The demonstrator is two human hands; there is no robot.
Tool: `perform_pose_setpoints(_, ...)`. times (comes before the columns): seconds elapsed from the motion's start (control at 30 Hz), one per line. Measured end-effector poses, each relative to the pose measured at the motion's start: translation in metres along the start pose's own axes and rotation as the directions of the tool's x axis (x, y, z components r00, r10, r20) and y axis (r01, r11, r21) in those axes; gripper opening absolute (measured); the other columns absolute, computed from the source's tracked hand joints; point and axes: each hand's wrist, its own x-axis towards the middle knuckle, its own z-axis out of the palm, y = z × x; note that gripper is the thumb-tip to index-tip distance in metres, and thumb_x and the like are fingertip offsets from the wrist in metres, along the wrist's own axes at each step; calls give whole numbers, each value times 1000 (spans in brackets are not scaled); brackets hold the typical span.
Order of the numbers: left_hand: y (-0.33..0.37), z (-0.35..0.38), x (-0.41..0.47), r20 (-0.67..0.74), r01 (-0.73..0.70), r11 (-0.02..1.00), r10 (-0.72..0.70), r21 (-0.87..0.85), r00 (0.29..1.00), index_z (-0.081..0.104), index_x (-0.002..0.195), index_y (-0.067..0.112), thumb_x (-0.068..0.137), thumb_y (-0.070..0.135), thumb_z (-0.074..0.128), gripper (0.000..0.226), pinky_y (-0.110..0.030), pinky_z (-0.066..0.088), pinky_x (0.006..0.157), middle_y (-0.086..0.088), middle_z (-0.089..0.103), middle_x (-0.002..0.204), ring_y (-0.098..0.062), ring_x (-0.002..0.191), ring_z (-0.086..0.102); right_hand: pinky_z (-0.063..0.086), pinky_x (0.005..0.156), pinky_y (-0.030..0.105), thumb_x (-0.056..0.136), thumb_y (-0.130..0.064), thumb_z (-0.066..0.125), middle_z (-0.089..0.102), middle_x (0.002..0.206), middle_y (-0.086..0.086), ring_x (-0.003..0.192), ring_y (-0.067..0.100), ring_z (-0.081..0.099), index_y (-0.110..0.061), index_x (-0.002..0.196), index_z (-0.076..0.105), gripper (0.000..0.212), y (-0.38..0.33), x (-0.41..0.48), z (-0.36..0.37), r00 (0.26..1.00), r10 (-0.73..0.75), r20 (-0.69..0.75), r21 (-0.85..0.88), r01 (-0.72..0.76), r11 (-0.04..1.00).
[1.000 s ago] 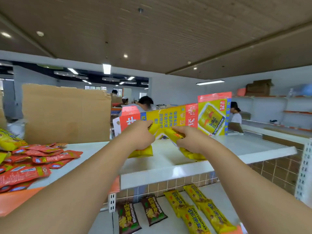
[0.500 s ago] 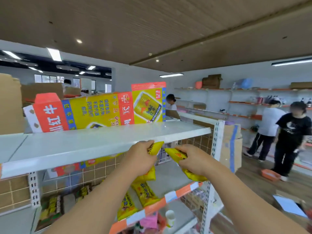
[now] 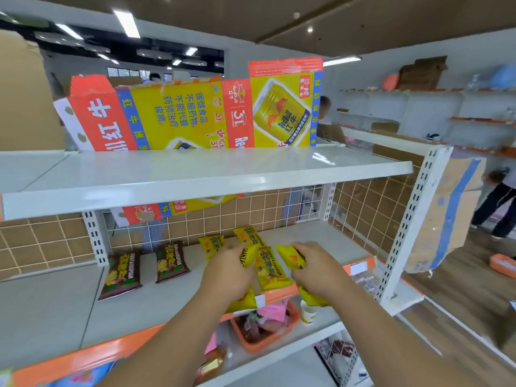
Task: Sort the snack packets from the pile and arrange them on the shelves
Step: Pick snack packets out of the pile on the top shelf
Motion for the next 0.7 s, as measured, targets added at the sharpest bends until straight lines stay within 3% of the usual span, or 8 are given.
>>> perform_pose_setpoints(0.17, -41, 19, 27, -43, 75, 997, -75, 5, 996, 50, 149, 28, 88, 26, 66, 63, -31, 46, 100, -5, 48, 150, -26, 130, 52, 48, 99, 40, 81, -28, 69, 48, 134, 9, 115, 33, 59, -28, 142, 52, 64, -4, 45, 46, 999, -48, 18, 19, 47, 999)
perform_pose_setpoints(0.33, -69, 37, 51, -52, 164, 986, -164, -3, 985, 49, 150, 23, 86, 30, 66, 66, -32, 46, 104, -2, 44, 153, -24, 131, 51, 53, 88, 39, 66, -41, 56, 51, 124, 6, 101, 32, 62, -30, 132, 57, 66, 2, 91, 78, 998, -34, 44, 57, 32, 998)
perform_pose_setpoints(0.53, -82, 51, 77, -104, 216, 976, -212, 26, 972, 48, 151, 21, 89, 29, 66, 65, -32, 43, 105, -5, 46, 151, -27, 131, 51, 54, 81, 39, 67, -40, 56, 49, 120, 5, 93, 33, 61, -29, 124, 58, 58, 12, 140, 99, 996, -67, 65, 99, 60, 993)
perform_pose_setpoints(0.7, -89, 66, 104, -166, 277, 960, -269, 29, 949, 47, 151, 20, 90, 30, 66, 65, -30, 43, 105, -7, 41, 156, -27, 131, 52, 51, 92, 40, 78, -35, 61, 45, 135, 5, 110, 35, 58, -25, 143, 49, 67, 20, 185, 112, 989, -128, 77, 80, 122, 989)
